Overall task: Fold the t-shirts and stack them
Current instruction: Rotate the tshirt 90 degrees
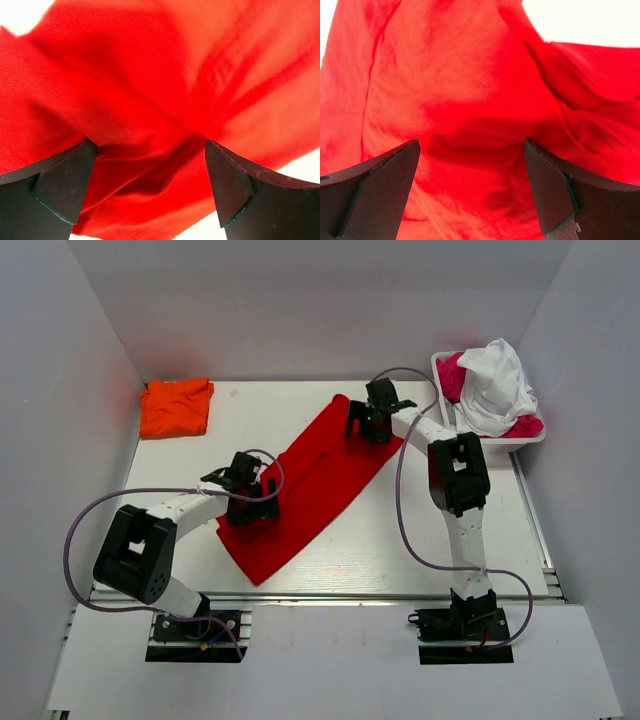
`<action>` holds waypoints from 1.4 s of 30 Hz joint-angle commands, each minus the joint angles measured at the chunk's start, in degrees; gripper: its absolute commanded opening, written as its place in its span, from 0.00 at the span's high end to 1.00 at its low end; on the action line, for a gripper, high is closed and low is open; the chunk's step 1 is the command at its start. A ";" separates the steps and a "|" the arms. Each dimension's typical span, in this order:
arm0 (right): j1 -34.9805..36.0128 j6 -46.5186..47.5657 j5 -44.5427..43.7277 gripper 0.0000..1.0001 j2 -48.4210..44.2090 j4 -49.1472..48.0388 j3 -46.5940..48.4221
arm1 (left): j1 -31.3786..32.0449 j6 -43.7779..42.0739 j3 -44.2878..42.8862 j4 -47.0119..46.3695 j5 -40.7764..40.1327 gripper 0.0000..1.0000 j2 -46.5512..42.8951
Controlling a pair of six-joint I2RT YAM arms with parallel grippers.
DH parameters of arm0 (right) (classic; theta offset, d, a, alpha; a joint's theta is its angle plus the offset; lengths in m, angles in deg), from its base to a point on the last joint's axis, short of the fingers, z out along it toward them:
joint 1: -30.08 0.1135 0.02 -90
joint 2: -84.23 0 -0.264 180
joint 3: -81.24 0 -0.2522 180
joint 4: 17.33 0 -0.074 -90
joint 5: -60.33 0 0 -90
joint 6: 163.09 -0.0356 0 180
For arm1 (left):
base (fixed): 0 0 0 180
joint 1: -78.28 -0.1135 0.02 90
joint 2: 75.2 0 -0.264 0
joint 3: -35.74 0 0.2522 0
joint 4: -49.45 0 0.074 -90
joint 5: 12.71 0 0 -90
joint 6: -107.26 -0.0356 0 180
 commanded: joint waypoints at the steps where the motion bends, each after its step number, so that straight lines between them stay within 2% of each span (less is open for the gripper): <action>1: 0.10 1.71 7.31 0.10 6.72 1.85 5.20 | 4.08 4.50 3.17 9.94 14.29 0.00 2.17; 2: 0.28 0.41 10.22 0.10 7.61 0.89 5.47 | 5.30 4.51 2.28 12.74 12.55 0.00 2.16; 5: -0.15 -1.45 12.18 0.10 8.14 -7.89 4.68 | 7.32 5.04 1.75 13.56 14.19 0.00 0.32; 9: 0.11 -2.24 13.06 0.10 9.90 -11.51 6.79 | 10.31 6.17 4.98 7.97 17.80 0.00 -0.21; 13: 0.28 -3.56 17.80 0.10 12.53 -15.03 7.84 | 13.74 7.58 5.18 3.55 19.13 0.00 5.57; 19: 0.63 -0.40 16.93 0.10 16.32 -10.56 14.59 | 22.53 8.11 -5.00 -1.12 21.85 0.00 16.99; 23: 0.11 -0.57 14.49 0.10 17.99 -8.18 17.59 | 26.05 6.18 -15.80 0.98 22.46 0.00 22.54; 28: -2.17 -3.02 13.15 0.10 20.80 -7.30 20.32 | 28.52 6.18 -21.89 3.53 22.39 0.00 27.91; 30: -2.62 -2.77 14.29 0.10 20.54 -7.12 20.76 | 29.04 6.71 -22.51 5.21 20.02 0.00 27.91; 34: -2.79 -0.14 13.33 0.10 18.52 -6.86 20.59 | 29.04 7.85 -23.29 8.71 14.31 0.00 22.13; 38: -2.97 2.93 15.87 0.10 13.44 -7.82 19.62 | 29.04 7.85 -24.80 15.39 7.37 0.00 14.75; 42: -2.97 5.22 15.44 0.10 7.63 -8.70 19.27 | 30.27 7.23 -22.43 17.68 6.12 0.00 5.26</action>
